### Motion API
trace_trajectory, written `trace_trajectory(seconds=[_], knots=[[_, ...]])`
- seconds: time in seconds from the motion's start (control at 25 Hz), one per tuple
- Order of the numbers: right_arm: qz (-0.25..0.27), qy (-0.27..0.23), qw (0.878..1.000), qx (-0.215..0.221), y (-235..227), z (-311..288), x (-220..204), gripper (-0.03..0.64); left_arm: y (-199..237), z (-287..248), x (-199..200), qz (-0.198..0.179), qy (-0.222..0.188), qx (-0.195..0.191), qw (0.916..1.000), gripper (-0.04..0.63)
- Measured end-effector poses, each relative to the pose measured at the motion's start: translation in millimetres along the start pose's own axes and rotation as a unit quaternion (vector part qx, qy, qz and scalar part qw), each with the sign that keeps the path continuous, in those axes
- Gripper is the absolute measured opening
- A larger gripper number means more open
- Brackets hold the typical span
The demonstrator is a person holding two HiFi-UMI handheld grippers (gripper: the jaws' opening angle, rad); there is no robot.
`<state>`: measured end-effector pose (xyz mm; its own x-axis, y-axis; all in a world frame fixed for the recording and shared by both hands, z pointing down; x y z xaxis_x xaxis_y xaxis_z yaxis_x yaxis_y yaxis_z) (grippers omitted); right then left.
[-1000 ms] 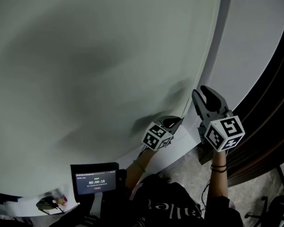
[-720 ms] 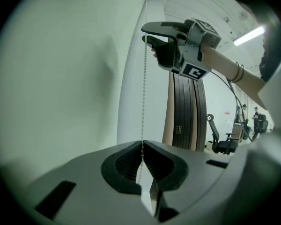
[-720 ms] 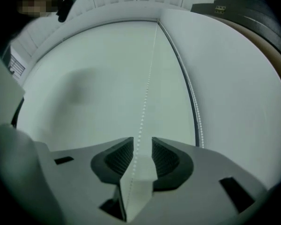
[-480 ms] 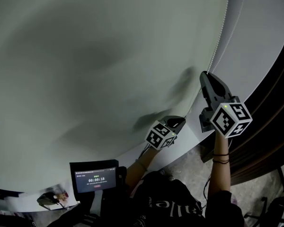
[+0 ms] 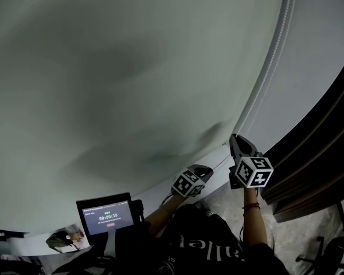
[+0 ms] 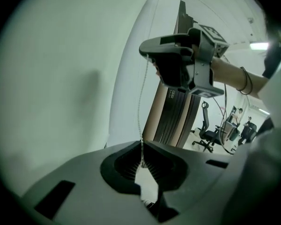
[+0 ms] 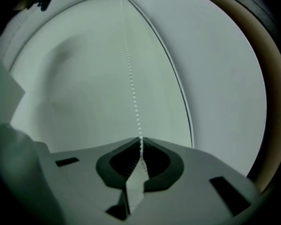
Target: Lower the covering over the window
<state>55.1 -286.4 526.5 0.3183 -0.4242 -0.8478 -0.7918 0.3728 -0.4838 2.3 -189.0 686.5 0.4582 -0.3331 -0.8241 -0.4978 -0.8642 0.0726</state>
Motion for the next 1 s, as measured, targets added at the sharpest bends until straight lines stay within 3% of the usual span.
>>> trace_trajectory(seconds=[0.16, 0.44, 0.52, 0.56, 0.76, 1.0], knots=[[-0.004, 0.005, 1.000, -0.013, -14, 1, -14, 0.023, -2, -2, 13, -0.009, -0.008, -0.008, 0.9999, 0.012], [-0.007, 0.001, 1.000, -0.029, -26, 24, -17, 0.025, -5, -1, 58, -0.010, -0.072, -0.003, 0.9974, 0.012], [-0.014, -0.002, 0.999, -0.042, -25, 35, -24, 0.067, -3, 9, 68, -0.001, -0.088, 0.002, 0.9961, 0.012], [-0.018, -0.008, 0.999, -0.049, -23, 41, -29, 0.095, -1, 15, 68, 0.005, -0.095, 0.004, 0.9954, 0.012], [-0.036, -0.028, 0.995, -0.083, -18, 72, -47, 0.104, 6, 39, 59, 0.025, -0.118, 0.014, 0.9927, 0.014], [-0.019, -0.024, 0.995, -0.095, 5, 94, -65, 0.109, 9, 68, 55, 0.045, -0.140, 0.031, 0.9887, 0.012]])
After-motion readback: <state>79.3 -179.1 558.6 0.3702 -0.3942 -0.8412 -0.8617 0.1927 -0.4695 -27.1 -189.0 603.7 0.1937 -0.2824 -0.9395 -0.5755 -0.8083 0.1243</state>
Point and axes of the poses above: the fingertips, and each gripper's own axes: z backward along the fingers, y to its left, x out of its top, the point moved 1 cm from there along z, backward along the fingers, and after that the axes turned 13 degrees about -z, right-handed, at the moved point
